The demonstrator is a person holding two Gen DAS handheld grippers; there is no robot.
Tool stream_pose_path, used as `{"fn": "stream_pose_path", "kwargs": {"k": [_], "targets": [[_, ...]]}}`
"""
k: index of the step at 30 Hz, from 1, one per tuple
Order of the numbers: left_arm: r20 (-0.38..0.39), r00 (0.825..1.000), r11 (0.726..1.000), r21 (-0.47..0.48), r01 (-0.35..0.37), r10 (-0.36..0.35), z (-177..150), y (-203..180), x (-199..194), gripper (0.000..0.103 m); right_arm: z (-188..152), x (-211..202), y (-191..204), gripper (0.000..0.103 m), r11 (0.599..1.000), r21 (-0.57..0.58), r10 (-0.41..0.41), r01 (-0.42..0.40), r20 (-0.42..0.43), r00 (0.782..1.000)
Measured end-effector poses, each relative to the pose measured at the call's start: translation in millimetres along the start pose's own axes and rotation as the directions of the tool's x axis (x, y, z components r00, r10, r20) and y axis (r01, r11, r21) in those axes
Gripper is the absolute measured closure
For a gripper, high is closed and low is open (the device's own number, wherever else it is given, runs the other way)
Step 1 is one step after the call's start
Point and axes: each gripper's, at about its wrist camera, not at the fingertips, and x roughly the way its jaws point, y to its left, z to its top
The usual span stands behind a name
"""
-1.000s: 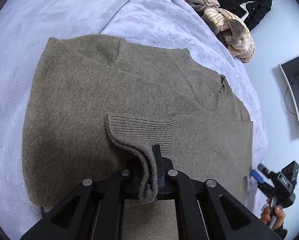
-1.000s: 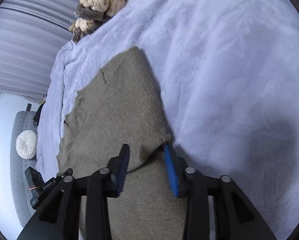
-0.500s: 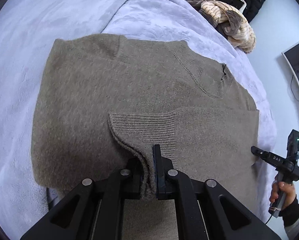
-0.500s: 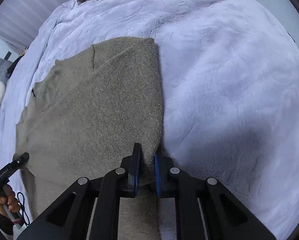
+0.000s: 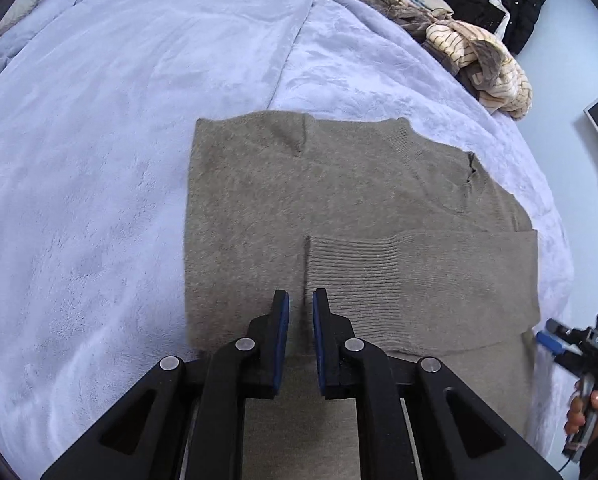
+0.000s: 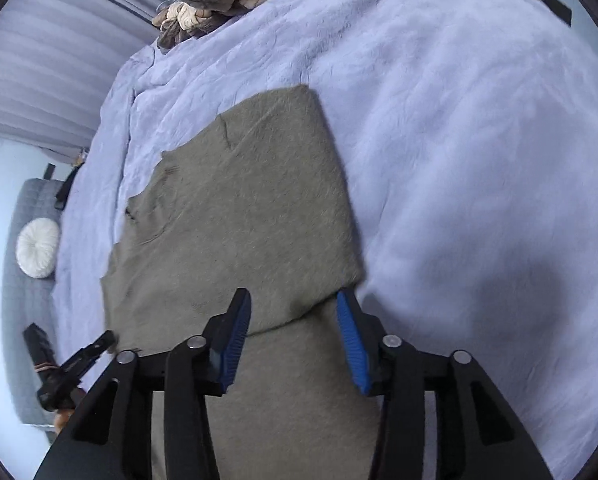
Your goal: Fold small clothes
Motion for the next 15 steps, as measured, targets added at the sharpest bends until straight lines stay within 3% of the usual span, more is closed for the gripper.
{"fn": "stream_pose_path", "kwargs": {"k": [4,5,6,7,11,15], "targets": [[-0.013,1.0,1.0,0.024,0.009,-0.009,2.5,-22.2,9.9,0.09,-1.2,19.3,-18.5,0.052,0.986,0.155,0.065,-0.067,0.018,0.998],[-0.015,1.0,0.999,0.034,0.011,-0.01,2.2,-27.6,11.3,0.09,0.6,21.7,-22.9,0.056,0.98,0.177,0.088,-0.093,0.033,0.996],[-0.015,1.0,0.999,0.044,0.006,-0.005,1.2,-32.1,12.9,0.09,4.4,23.5,-21.1,0.084,0.979,0.179,0.088,-0.095,0.046,0.995],[-0.017,1.0,0.998,0.057,-0.009,0.01,-0.2,-36.4,15.7,0.09,7.2,23.1,-16.7,0.096,0.987,0.151,0.043,-0.05,0.046,0.998],[-0.037,0.997,0.993,0.09,-0.07,0.074,-10.4,-38.5,34.7,0.09,9.9,22.0,-0.4,0.096,0.989,-0.047,-0.137,0.14,0.066,0.988],[-0.029,0.995,0.99,0.11,-0.087,0.09,-13.3,-40.9,29.3,0.09,2.1,24.6,-12.0,0.098,0.989,-0.045,-0.135,0.138,0.053,0.989]]}}
